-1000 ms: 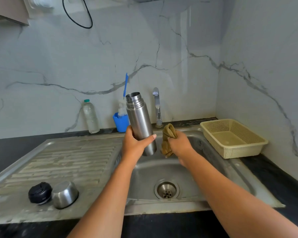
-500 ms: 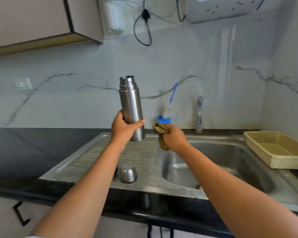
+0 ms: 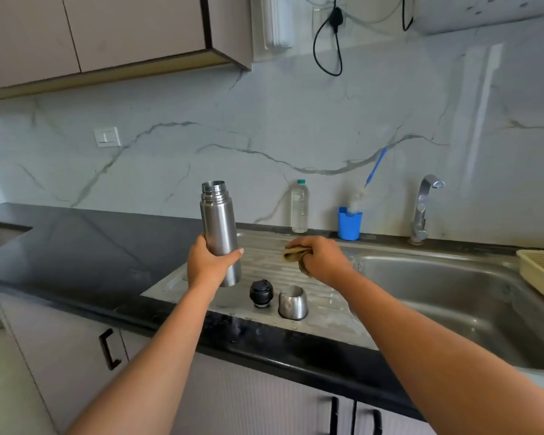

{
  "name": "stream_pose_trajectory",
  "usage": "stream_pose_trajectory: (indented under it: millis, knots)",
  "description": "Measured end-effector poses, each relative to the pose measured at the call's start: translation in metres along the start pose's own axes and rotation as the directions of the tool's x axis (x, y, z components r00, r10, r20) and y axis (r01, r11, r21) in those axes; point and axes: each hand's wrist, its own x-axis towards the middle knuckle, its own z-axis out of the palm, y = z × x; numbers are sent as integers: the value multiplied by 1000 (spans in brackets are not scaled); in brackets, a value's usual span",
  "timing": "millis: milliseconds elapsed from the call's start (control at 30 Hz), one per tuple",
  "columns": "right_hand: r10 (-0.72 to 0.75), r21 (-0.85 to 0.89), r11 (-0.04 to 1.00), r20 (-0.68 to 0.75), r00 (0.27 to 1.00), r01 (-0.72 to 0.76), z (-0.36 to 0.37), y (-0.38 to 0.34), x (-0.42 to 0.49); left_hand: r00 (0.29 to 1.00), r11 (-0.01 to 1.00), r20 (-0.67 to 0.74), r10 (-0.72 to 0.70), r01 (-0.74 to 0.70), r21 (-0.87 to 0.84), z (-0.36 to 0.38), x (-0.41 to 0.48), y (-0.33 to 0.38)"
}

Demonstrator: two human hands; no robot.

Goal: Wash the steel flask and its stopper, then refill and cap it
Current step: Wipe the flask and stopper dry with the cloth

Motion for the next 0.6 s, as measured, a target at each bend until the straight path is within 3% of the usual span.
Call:
stream_pose_trajectory:
  millis: [600]
  knots:
    - [-6,-56,998,2,1000,6,15,10,-3,997,995,40,-64,60,82,4,-18,-28]
